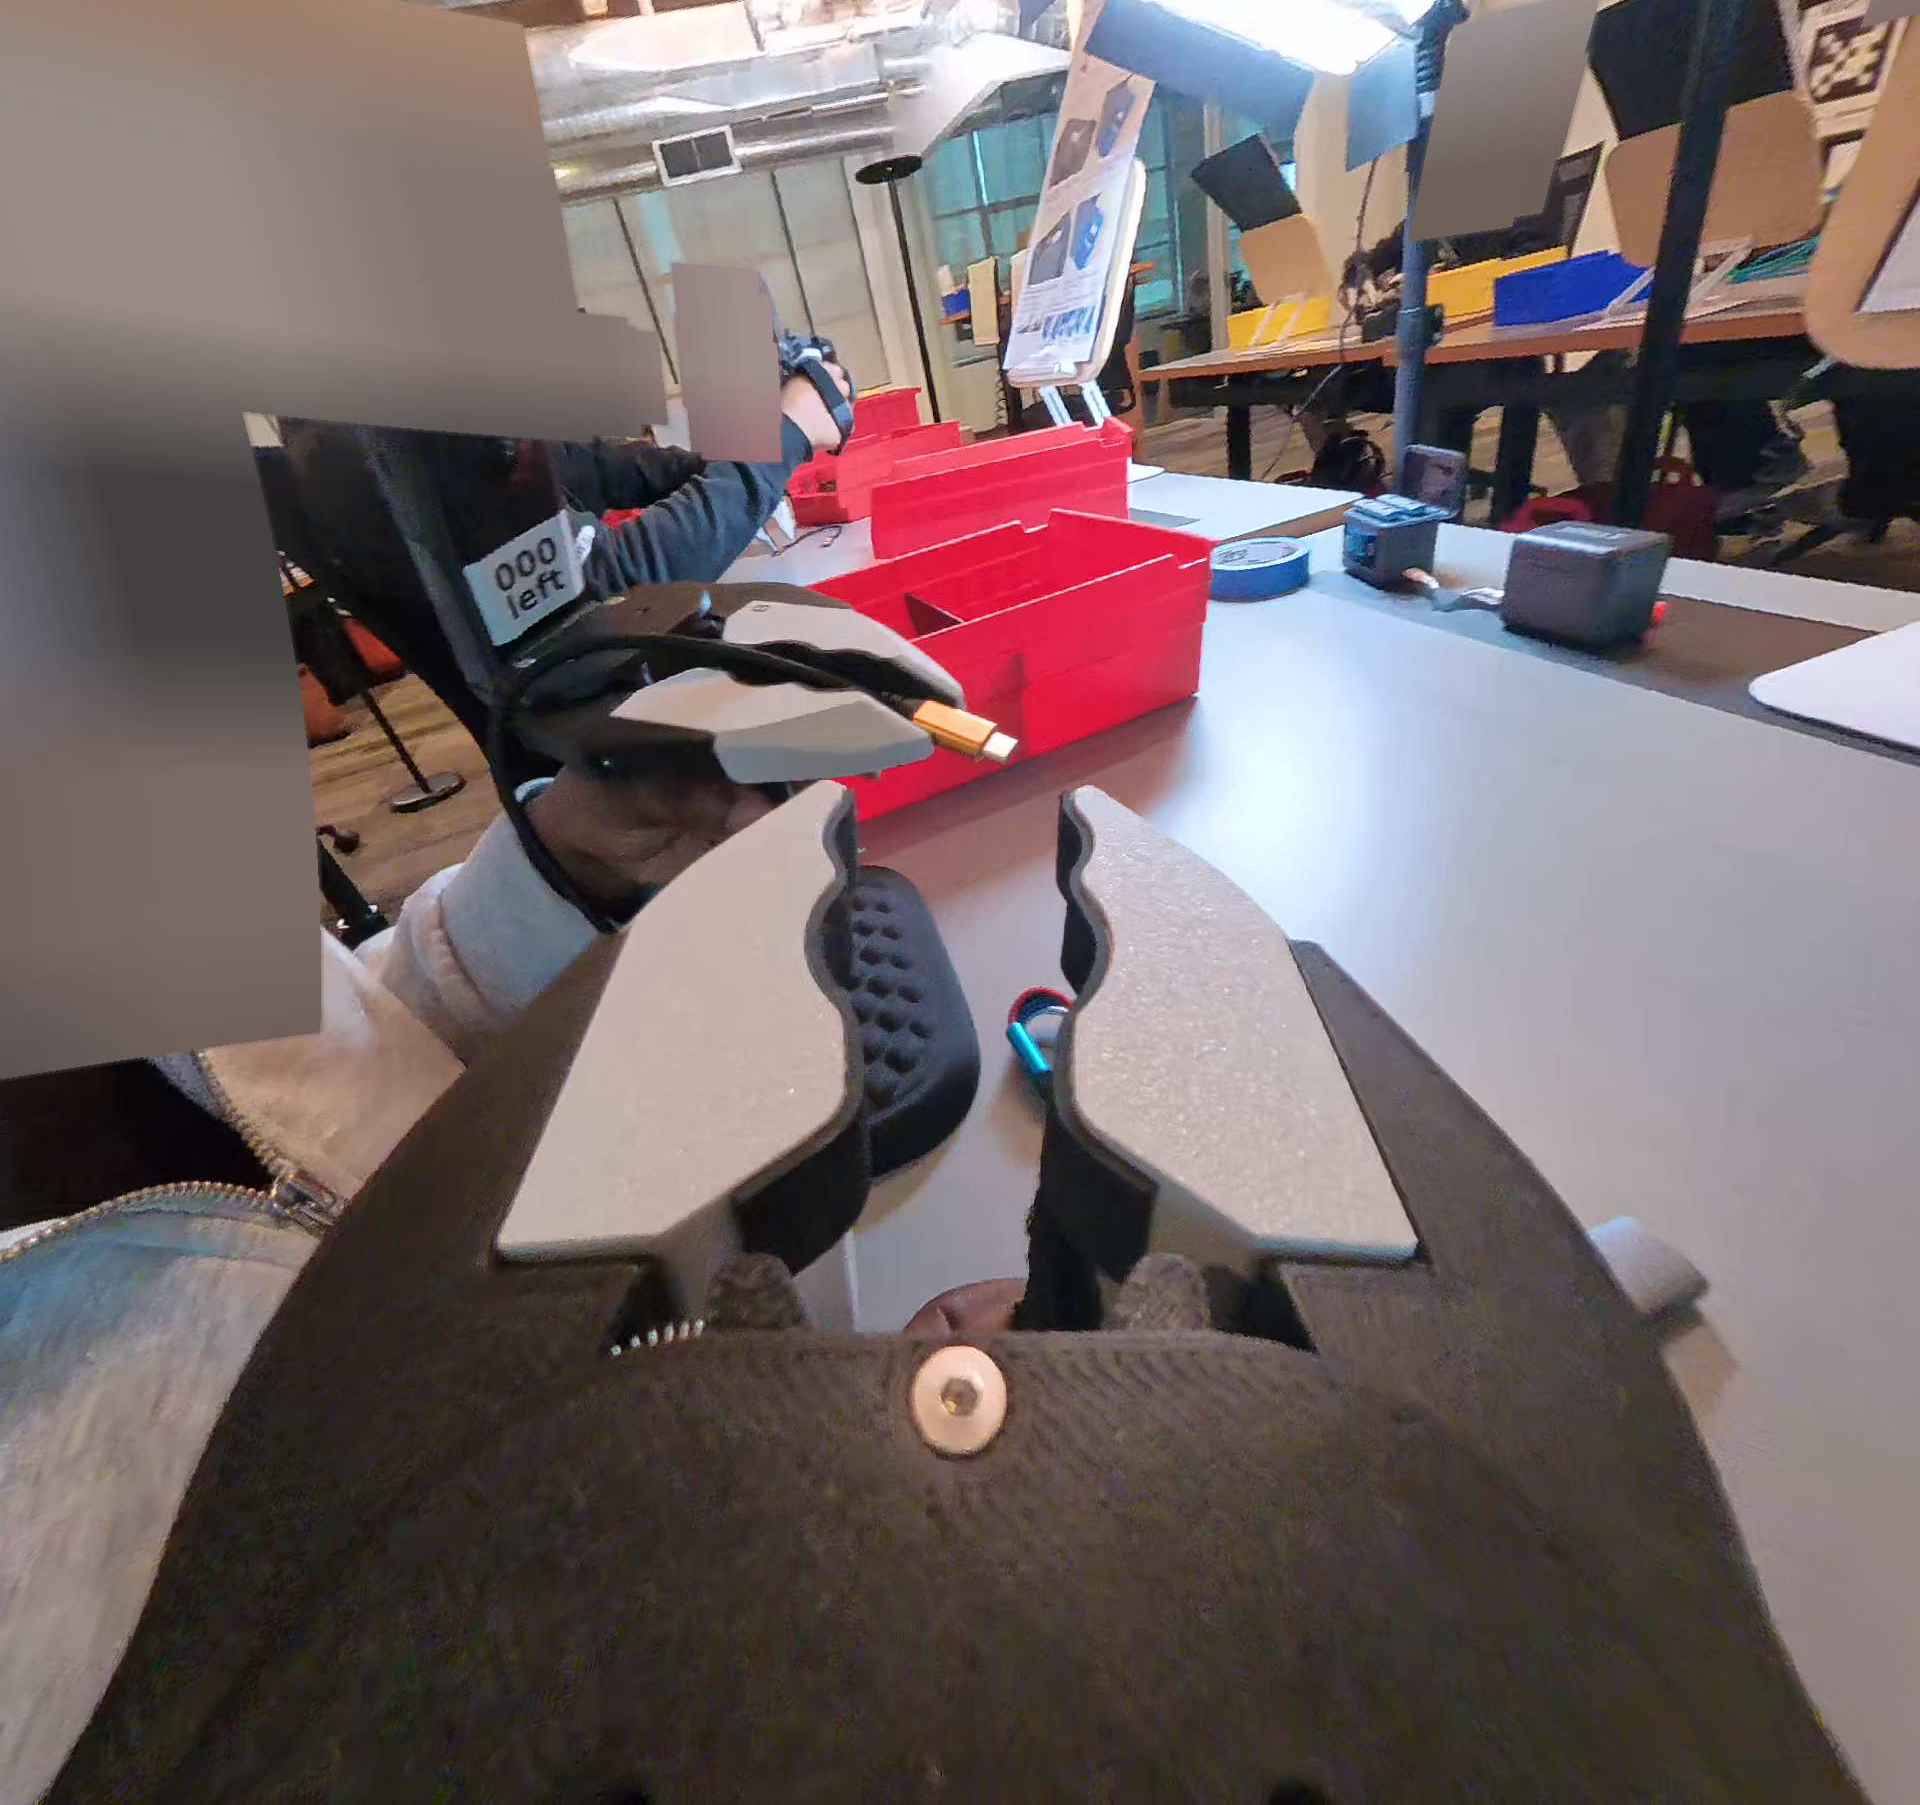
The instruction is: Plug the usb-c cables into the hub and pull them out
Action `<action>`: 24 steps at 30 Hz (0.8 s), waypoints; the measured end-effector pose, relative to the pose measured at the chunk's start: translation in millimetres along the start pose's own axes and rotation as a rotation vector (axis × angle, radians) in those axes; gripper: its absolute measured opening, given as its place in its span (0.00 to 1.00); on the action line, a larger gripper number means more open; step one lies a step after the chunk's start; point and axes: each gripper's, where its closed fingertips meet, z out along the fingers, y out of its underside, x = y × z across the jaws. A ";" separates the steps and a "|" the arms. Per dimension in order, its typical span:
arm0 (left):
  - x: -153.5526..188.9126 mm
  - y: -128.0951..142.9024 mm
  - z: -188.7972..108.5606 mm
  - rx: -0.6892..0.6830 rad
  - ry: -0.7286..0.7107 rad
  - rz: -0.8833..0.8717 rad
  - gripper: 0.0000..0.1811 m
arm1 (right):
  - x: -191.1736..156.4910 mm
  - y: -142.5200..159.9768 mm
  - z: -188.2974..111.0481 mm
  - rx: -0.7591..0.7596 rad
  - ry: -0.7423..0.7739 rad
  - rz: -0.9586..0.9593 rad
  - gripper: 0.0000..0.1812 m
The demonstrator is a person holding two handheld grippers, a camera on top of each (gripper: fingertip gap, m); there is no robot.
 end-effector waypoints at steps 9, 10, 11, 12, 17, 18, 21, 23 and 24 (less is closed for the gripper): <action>18.2 -5.6 -2.3 0.039 0.053 0.007 0.07 | -4.2 1.3 0.6 -0.048 0.006 -0.040 0.19; 18.5 -6.2 -2.7 0.042 0.054 0.007 0.07 | -5.3 3.1 1.9 -0.058 0.003 -0.044 0.19; 18.9 -6.7 -2.9 0.047 0.058 0.007 0.07 | -6.0 4.5 2.9 -0.066 0.002 -0.048 0.19; 19.2 -6.9 -2.9 0.050 0.060 0.004 0.07 | -6.2 5.7 3.5 -0.073 0.002 -0.051 0.19; 21.4 -7.0 -1.8 0.058 0.077 -0.003 0.07 | -3.7 9.7 4.5 -0.084 0.002 -0.036 0.18; 21.8 -6.9 -1.5 0.059 0.080 -0.003 0.07 | -3.0 10.1 4.3 -0.085 0.003 -0.033 0.18; 22.8 -5.1 -0.1 0.051 0.083 -0.001 0.07 | -1.6 10.2 3.3 -0.084 0.005 -0.027 0.18; 23.4 -4.8 0.3 0.051 0.085 -0.004 0.07 | -1.2 10.1 3.0 -0.086 0.007 -0.026 0.18; 23.5 -4.8 0.5 0.051 0.085 -0.002 0.07 | -1.1 9.9 2.9 -0.087 0.008 -0.028 0.18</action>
